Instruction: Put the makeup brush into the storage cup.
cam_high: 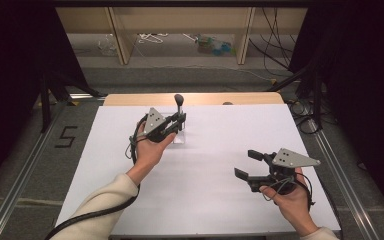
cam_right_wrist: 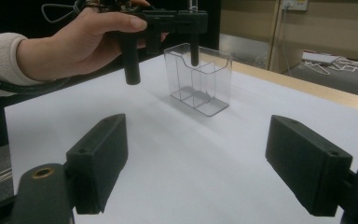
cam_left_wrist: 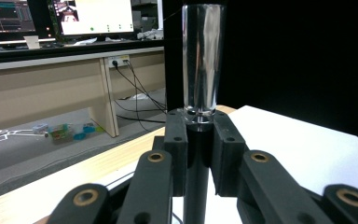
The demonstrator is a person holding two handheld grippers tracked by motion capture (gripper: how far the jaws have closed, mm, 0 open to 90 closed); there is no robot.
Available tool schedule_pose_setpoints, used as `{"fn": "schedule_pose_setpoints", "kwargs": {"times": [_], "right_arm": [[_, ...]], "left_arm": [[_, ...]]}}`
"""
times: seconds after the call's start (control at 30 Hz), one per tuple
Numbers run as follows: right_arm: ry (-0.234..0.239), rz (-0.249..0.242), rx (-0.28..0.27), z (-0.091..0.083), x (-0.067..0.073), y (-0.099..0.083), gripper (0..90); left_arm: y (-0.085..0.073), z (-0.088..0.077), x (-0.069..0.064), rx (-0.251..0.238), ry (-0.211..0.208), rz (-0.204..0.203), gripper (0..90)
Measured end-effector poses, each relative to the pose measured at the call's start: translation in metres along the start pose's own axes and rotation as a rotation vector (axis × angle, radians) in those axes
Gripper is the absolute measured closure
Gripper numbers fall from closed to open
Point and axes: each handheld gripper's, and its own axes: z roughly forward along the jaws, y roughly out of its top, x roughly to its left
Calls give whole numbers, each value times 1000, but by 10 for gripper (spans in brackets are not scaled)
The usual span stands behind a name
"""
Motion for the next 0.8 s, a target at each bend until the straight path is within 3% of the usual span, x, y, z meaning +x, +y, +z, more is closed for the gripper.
{"fn": "schedule_pose_setpoints", "kwargs": {"times": [0.13, 0.2, 0.23, 0.27, 0.4, 0.47, 0.5, 0.53, 0.63, 0.73, 0.8], "right_arm": [[3, 1, 1, 0, -1, 0, 217], [1, 1, 0, 0, 0, 0, 217], [21, 27, 10, 0, 1, -1, 217], [13, 2, -2, 1, -1, -1, 216], [15, 5, -1, 1, -1, -1, 216], [22, 29, 13, 1, 1, -1, 216], [12, 12, 12, 0, -1, -1, 216], [17, 29, 19, 0, 0, -1, 216], [16, 29, 19, 0, 0, -1, 217], [14, 16, 13, 0, 0, -1, 217], [13, 7, 8, 1, -1, -1, 217]], "left_arm": [[0, 3, 2, -1, 4, 5, 785], [0, 4, 2, -3, 10, -11, 786], [0, 4, 3, -3, 10, -5, 785], [0, 5, 3, -4, 13, -5, 785], [0, 7, 5, -4, 22, -9, 785], [0, 8, 7, -2, 28, 2, 786], [0, 8, 7, -1, 31, -11, 786], [0, 9, 7, -1, 33, -11, 785], [0, 10, 9, -1, 33, 2, 786], [-1, 11, 9, -3, 37, -11, 785], [-1, 11, 10, 1, 40, 7, 785]]}}
